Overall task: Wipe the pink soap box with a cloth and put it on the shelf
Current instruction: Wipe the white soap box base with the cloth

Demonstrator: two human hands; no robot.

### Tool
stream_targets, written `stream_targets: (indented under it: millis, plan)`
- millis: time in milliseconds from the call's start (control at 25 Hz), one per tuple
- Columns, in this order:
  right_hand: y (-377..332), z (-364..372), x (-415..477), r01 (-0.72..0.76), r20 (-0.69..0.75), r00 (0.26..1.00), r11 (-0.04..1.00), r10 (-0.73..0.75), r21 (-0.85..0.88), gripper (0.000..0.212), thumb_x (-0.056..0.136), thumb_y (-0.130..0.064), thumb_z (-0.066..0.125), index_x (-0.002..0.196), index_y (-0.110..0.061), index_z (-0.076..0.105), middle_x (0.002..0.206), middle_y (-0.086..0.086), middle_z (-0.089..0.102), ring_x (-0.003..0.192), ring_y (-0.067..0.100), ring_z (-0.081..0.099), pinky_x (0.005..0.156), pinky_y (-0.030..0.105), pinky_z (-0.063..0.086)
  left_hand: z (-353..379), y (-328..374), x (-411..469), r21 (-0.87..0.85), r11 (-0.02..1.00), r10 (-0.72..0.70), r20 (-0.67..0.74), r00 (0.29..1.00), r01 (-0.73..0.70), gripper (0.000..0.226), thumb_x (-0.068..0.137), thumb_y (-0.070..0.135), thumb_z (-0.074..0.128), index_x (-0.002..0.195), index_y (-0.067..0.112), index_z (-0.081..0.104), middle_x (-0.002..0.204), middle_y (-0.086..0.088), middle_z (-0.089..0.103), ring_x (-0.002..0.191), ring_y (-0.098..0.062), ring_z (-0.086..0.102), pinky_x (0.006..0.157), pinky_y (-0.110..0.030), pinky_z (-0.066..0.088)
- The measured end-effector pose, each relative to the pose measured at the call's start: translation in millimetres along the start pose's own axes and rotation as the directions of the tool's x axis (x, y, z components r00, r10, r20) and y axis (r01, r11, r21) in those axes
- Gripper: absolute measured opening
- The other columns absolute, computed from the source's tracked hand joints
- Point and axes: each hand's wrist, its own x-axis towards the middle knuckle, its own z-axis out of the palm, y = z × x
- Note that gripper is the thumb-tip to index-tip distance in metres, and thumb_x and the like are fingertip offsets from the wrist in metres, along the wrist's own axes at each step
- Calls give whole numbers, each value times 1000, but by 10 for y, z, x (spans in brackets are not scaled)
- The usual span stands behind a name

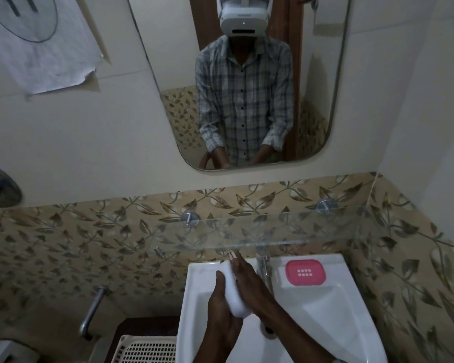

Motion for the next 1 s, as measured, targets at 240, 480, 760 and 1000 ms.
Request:
stream_targets:
  millis: [240,480,760,1000]
  plan:
    - [210,186,-240,-26,-164,986,995,42,101,57,89,-49,63,139,-27,47,117,7,68,90,16,66,76,30,55,-93,32,97,106,975,199,-49,979,-193,72,87,68,48,106,4,76,109,-26,73,96,-41,72,79,-44,60]
    - [268,-151,-280,18,-106,994,911,28,412,31,80,-34,80,105,-17,72,94,7,79,79,24,75,66,37,60,-191,98,148,714,559,617,-16,787,-423,25,100,29,54,122,26,66,120,2,72,112,-17,67,98,-43,53]
    - [184,-140,-283,81,33,996,980,-88,182,58,75,-25,82,126,-31,56,115,3,67,95,28,71,69,33,59,-67,209,125,484,873,97,-50,994,-61,48,93,49,55,114,9,72,107,-16,76,98,-32,73,67,-32,59]
    - [25,-594,-228,193,-417,898,977,-139,90,45,82,3,69,106,-34,61,99,0,74,80,-5,69,66,17,59,-250,463,103,54,981,-192,51,980,189,59,92,44,47,129,-2,55,111,-28,60,94,-40,57,87,-53,46]
